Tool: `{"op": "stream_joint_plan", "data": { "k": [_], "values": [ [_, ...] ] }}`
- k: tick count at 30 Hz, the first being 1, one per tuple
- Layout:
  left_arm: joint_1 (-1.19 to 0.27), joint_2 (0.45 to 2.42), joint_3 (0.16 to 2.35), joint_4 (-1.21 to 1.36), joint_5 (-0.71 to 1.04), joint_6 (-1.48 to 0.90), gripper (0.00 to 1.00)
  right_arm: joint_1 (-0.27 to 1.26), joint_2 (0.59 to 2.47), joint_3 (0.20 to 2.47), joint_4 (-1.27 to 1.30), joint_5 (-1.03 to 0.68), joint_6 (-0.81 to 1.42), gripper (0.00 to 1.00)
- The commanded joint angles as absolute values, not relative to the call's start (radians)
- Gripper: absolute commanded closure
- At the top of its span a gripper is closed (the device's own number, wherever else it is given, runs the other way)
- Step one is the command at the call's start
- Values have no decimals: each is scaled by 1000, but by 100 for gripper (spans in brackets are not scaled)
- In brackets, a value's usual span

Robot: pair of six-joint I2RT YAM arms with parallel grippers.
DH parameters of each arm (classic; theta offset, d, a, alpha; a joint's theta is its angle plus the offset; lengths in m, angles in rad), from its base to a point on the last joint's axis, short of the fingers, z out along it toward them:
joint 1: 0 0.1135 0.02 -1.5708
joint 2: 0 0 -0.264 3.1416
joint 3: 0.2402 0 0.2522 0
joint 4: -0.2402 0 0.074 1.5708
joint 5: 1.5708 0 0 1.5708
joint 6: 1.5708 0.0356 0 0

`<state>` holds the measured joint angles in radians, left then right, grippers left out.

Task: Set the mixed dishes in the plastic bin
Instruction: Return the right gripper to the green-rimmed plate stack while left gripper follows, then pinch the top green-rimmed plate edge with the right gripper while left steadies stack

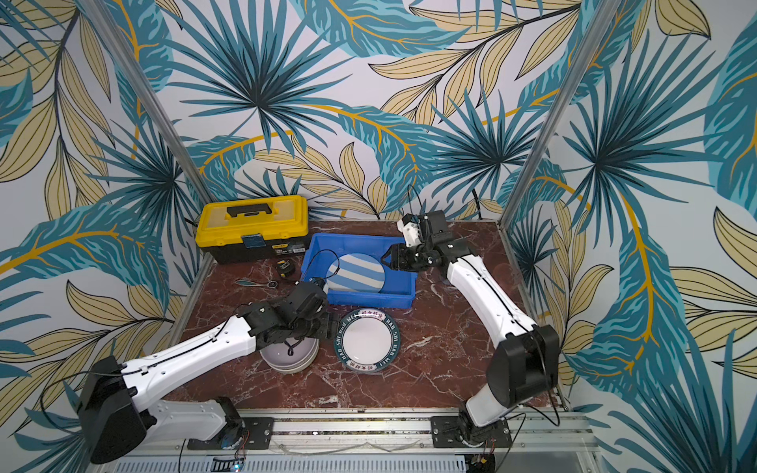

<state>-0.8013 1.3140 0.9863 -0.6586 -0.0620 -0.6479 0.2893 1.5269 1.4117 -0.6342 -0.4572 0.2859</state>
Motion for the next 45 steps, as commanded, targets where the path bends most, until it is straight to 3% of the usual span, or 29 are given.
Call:
{"op": "stream_joint_plan", "data": {
  "k": [1, 13, 21, 45],
  "values": [
    [-796, 1353, 1025, -622, -7, -671, 20, 303, 1469, 1273, -697, -457, 275, 50],
    [-828, 1508, 1094, -594, 24, -719, 26, 312, 1135, 841, -699, -468, 329, 56],
    [-834, 1614, 1130, -584, 33, -748, 28, 313, 1181, 711, -547, -466, 423, 55],
    [-856, 1735, 1153, -661, -122, -787, 24, 328, 1267, 645, -423, -494, 463, 52]
  ]
}}
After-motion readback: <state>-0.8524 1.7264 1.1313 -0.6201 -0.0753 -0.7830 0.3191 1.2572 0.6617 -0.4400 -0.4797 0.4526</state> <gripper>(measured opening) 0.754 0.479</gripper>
